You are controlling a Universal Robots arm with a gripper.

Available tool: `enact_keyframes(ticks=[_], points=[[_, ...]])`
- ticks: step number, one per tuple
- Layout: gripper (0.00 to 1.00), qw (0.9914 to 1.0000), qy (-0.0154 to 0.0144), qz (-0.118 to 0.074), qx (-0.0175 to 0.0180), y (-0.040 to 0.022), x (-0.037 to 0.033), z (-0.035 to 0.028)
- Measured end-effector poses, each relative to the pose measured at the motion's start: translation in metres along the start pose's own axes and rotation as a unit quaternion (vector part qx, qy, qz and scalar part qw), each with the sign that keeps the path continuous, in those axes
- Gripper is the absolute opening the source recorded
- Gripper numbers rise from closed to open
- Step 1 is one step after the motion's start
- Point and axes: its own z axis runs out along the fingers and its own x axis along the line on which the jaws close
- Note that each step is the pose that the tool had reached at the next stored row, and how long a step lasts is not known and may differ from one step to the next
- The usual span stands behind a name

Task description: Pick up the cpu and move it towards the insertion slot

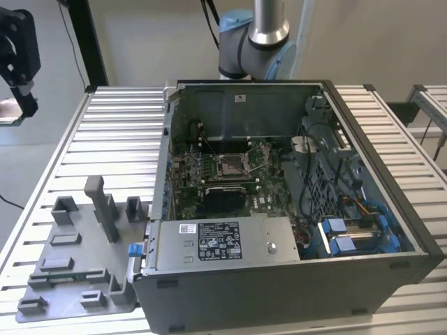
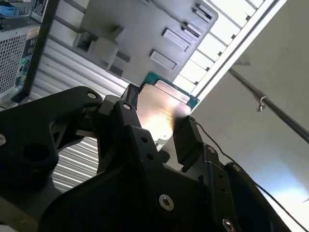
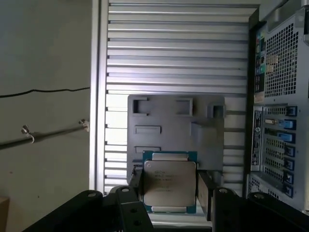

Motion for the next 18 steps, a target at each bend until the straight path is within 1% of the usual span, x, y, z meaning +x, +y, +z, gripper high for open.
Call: enact_keyframes(ticks=[7, 18], points=[[0.0, 1.0, 0.0, 0.0, 0.0, 0.005, -0.0235, 0.001], [0.0, 1.0, 0.0, 0.0, 0.0, 0.0117, -0.0637, 0.0025]])
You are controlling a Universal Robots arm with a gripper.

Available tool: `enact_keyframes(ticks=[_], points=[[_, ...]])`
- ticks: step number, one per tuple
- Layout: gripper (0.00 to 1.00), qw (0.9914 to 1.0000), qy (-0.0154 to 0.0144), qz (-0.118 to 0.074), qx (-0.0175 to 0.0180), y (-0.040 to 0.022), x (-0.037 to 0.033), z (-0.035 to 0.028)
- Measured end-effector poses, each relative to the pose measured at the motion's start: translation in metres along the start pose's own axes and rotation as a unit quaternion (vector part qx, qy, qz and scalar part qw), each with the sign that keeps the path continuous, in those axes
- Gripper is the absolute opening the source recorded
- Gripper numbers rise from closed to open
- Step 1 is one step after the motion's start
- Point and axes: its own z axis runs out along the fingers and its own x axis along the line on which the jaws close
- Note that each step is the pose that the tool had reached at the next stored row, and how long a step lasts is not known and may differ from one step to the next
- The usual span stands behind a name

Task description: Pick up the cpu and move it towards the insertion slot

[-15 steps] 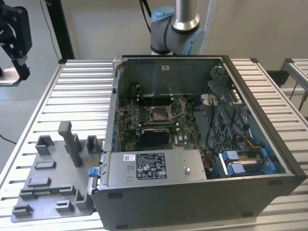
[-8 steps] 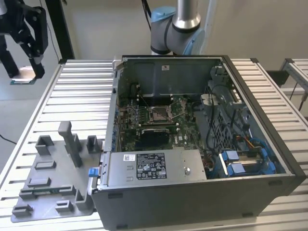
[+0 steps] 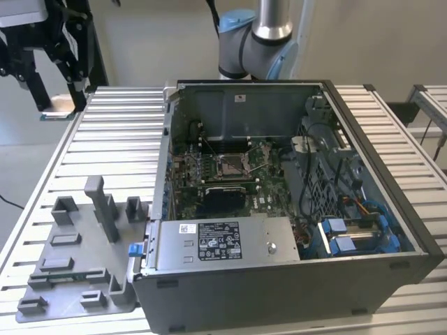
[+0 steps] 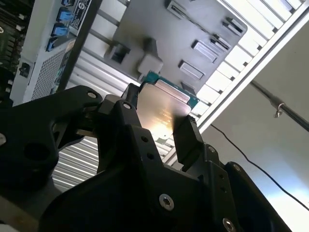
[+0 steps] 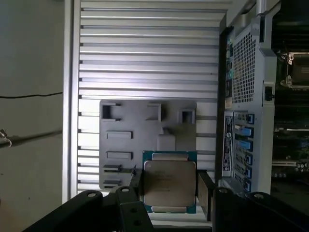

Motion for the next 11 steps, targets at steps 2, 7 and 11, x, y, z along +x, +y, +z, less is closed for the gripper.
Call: enact_keyframes(ticks=[2, 7, 11], points=[[0.0, 1.0, 0.0, 0.0, 0.0, 0.0007, -0.0059, 0.0003], [0.0, 1.0, 0.0, 0.0, 0.0, 0.0018, -0.0161, 0.0006], [0.0, 1.0, 0.0, 0.0, 0.0, 0.0024, -0.0226, 0.0008]])
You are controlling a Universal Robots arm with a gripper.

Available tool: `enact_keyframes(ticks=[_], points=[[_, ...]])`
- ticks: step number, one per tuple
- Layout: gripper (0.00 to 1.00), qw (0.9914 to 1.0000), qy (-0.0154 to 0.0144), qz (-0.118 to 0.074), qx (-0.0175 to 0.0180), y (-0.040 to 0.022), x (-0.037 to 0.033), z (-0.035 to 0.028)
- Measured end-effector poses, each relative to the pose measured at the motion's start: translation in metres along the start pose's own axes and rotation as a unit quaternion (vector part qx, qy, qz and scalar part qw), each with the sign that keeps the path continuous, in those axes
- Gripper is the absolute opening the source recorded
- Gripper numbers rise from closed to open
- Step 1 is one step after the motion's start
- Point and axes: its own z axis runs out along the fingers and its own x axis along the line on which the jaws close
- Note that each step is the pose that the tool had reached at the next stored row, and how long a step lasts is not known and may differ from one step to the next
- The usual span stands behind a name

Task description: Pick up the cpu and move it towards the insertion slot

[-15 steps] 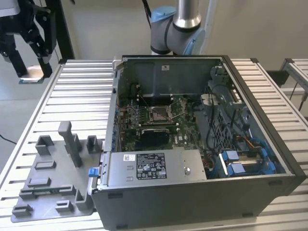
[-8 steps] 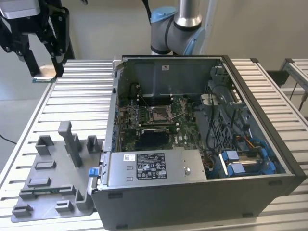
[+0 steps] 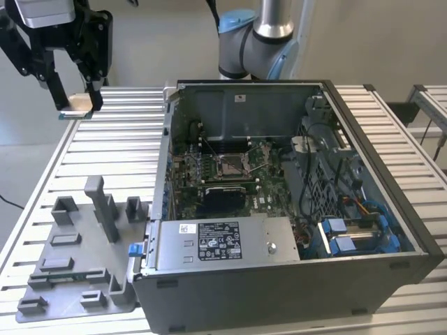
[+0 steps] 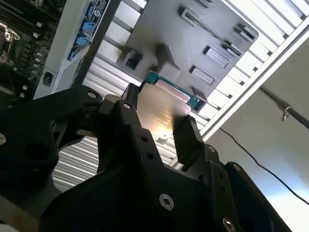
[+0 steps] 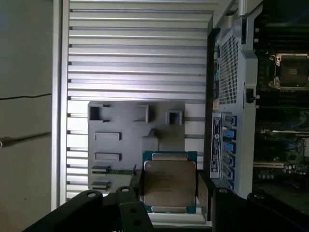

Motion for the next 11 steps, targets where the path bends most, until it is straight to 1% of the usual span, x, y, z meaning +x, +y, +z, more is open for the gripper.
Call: enact_keyframes(ticks=[5, 6, 11], points=[[0.0, 1.0, 0.0, 0.0, 0.0, 0.0012, -0.0064, 0.0004], [0.0, 1.0, 0.0, 0.0, 0.0, 0.0017, -0.0094, 0.0007], [0.0, 1.0, 0.0, 0.0, 0.0, 0.0028, -0.0179, 0.0012]])
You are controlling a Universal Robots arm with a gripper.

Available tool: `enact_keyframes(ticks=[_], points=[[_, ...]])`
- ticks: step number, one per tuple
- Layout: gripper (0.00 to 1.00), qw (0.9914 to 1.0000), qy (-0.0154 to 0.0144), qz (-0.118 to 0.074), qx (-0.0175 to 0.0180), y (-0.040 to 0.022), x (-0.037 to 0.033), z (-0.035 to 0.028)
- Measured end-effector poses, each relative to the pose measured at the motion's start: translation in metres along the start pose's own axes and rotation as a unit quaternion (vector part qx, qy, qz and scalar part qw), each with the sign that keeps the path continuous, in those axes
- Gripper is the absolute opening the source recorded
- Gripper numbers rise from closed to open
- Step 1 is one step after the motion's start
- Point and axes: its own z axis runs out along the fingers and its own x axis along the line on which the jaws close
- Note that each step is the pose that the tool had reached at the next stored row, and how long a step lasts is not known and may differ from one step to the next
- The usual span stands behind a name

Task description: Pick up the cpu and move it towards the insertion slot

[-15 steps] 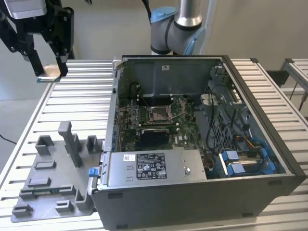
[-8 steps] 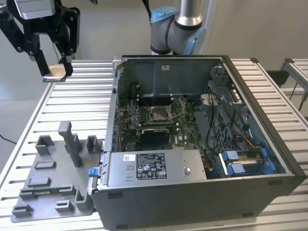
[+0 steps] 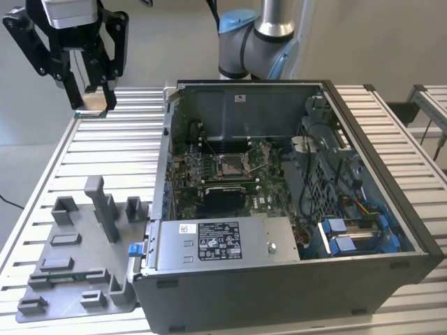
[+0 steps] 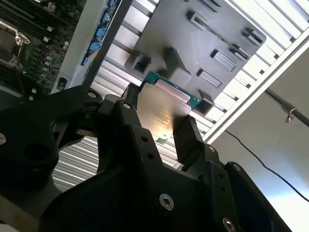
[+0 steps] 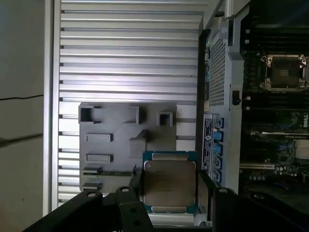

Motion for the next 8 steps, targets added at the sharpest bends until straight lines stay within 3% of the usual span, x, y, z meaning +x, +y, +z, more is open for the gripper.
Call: enact_keyframes(ticks=[8], points=[[0.0, 1.0, 0.0, 0.0, 0.0, 0.001, -0.0154, 0.0008]])
